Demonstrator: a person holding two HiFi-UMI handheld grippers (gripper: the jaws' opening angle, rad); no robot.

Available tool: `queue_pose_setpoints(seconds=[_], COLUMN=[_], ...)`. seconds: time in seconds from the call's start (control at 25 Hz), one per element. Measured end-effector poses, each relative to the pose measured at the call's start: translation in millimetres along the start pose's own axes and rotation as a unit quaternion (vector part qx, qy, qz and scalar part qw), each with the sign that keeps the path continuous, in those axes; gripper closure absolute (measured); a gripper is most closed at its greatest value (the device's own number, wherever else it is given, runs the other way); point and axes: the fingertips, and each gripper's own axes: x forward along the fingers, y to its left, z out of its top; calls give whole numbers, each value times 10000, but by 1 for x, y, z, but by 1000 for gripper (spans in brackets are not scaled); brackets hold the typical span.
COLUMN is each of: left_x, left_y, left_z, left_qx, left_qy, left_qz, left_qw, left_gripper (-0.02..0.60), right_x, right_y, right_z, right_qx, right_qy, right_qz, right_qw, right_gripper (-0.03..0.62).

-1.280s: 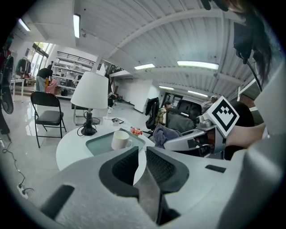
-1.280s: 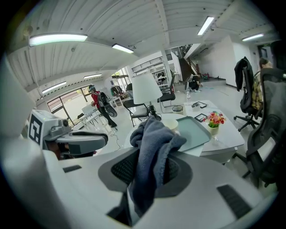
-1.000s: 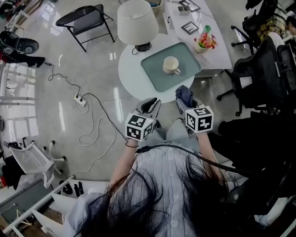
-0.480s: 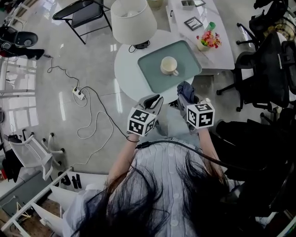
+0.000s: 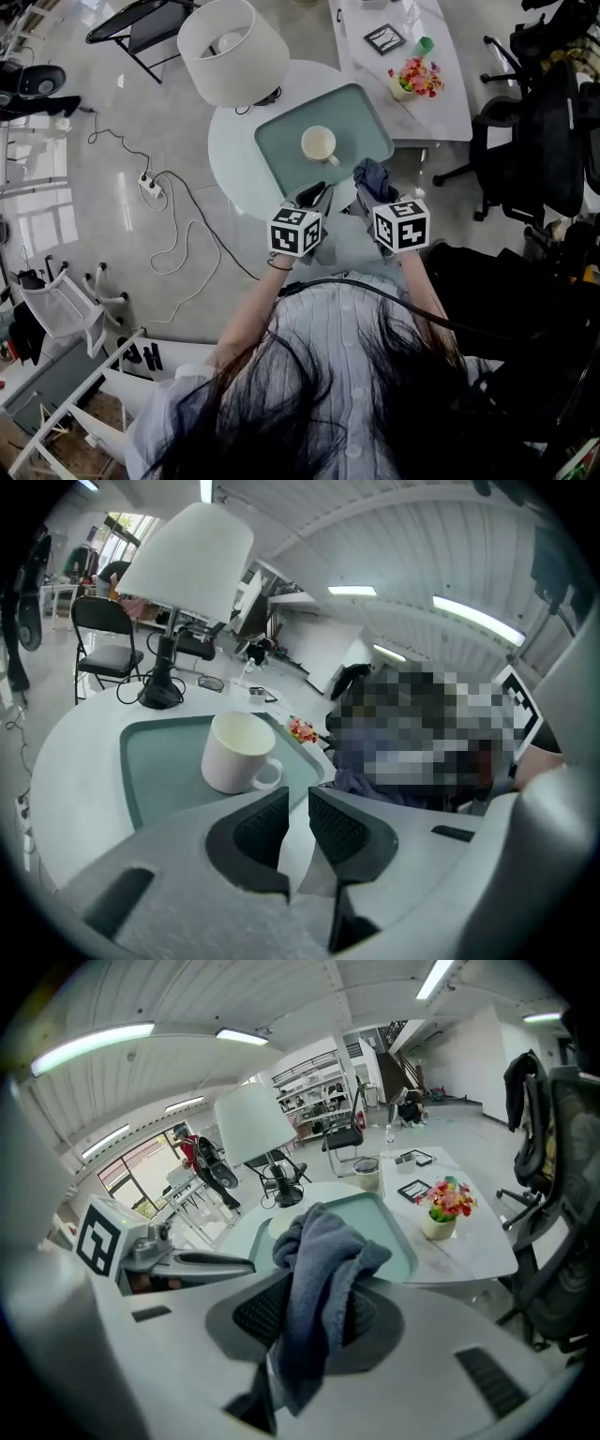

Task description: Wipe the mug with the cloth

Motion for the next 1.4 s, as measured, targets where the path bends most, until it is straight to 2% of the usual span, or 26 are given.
queue_pose_setpoints(seconds=[0.12, 0.24, 0.56, 0.68, 0.8, 0.92, 1.0, 1.24, 1.36, 1.4], left_x=[25, 45, 66, 74, 75, 72, 69, 61, 58, 57], left_y=[5, 12, 30, 32, 36, 36, 37, 40, 43, 44], left_z=[-1, 1, 9, 8, 4, 1, 0, -6, -8, -8], left_qx=[-215, -594, -1365, -1356, -1100, -764, -510, -40, 161, 254], left_qy=[170, 206, 57, 232, 408, 551, 661, 1007, 1164, 1218], left_qz=[171, 356, 1158, 1319, 1435, 1404, 1380, 1198, 1097, 1078], left_qw=[9995, 9974, 9838, 9817, 9827, 9856, 9869, 9877, 9870, 9864], left_gripper=[497, 451, 437, 437, 439, 439, 440, 440, 440, 440], right_x=[2, 5, 18, 28, 40, 53, 61, 78, 83, 85], right_y=[-16, -28, -41, -45, -42, -33, -26, 0, 8, 9], right_z=[0, 0, 8, 10, 7, 0, -2, -8, -9, -8], right_qx=[-10, -47, -408, -673, -1125, -1782, -2284, -3508, -4061, -4190], right_qy=[112, 236, 417, 505, 633, 798, 878, 1186, 1381, 1400], right_qz=[51, 94, 383, 575, 867, 1218, 1468, 2237, 2405, 2413], right_qw=[9999, 9997, 9976, 9948, 9878, 9732, 9584, 9016, 8707, 8641], right_gripper=[500, 500, 500, 500, 500, 500, 500, 500, 500, 500])
